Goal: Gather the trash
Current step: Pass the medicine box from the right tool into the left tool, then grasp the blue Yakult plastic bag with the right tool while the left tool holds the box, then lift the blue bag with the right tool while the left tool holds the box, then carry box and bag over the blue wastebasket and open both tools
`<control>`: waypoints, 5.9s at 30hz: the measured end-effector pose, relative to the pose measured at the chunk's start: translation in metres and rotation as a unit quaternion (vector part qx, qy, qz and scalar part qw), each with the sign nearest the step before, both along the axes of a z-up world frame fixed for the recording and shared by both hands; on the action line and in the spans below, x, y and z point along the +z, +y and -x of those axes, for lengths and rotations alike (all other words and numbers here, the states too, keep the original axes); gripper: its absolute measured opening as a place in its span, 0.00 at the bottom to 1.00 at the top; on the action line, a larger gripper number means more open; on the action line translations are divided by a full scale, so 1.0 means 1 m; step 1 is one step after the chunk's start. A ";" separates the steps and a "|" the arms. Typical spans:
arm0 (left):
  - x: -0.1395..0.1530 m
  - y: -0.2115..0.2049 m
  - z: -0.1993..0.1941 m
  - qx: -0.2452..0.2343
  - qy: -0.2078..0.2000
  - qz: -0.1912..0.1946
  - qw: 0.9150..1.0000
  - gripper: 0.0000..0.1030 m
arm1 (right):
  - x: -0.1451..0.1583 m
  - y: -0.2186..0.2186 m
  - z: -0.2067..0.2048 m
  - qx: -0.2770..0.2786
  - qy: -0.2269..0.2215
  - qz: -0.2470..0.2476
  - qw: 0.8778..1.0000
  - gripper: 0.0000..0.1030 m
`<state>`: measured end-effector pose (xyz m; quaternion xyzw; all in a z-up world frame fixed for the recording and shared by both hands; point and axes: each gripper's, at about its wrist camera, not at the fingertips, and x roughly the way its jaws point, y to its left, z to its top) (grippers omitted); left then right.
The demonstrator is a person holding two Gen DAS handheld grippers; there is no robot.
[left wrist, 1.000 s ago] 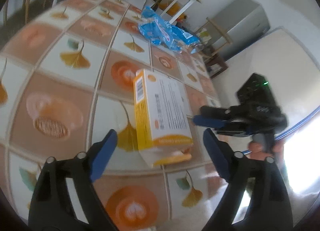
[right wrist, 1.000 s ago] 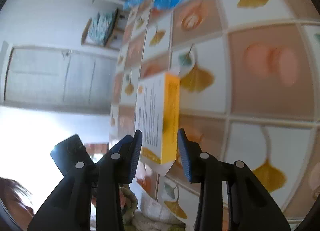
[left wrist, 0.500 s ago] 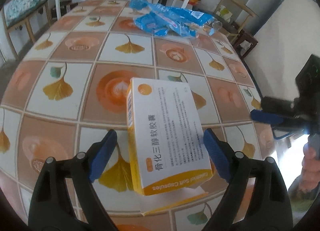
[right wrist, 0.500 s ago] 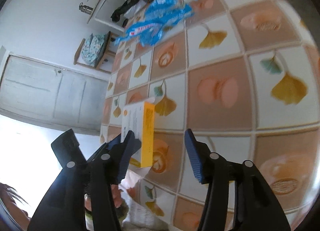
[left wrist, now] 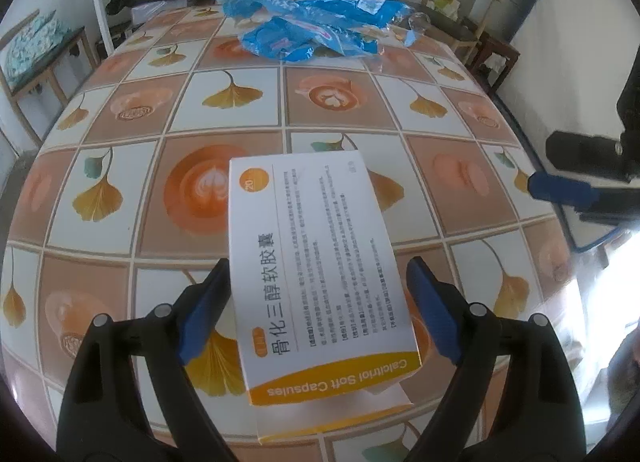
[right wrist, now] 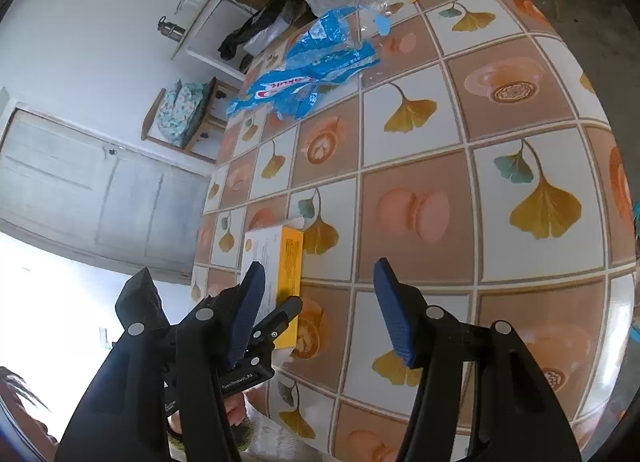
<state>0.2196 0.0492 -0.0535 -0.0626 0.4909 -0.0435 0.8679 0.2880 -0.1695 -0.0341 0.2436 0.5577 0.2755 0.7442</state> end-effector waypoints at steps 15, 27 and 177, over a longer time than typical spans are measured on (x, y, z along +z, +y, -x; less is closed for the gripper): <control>0.002 0.053 0.035 0.029 -0.022 0.026 0.999 0.71 | 0.044 0.070 -0.120 -0.020 -0.082 0.124 0.989 0.82; 0.003 0.073 0.046 0.037 -0.025 0.053 0.998 0.71 | 0.000 0.149 -0.244 0.015 -0.085 0.230 0.969 0.84; 0.010 -0.401 -0.046 -0.365 0.140 0.143 0.909 0.69 | -0.081 -0.363 0.219 -0.429 -0.057 0.183 0.883 0.05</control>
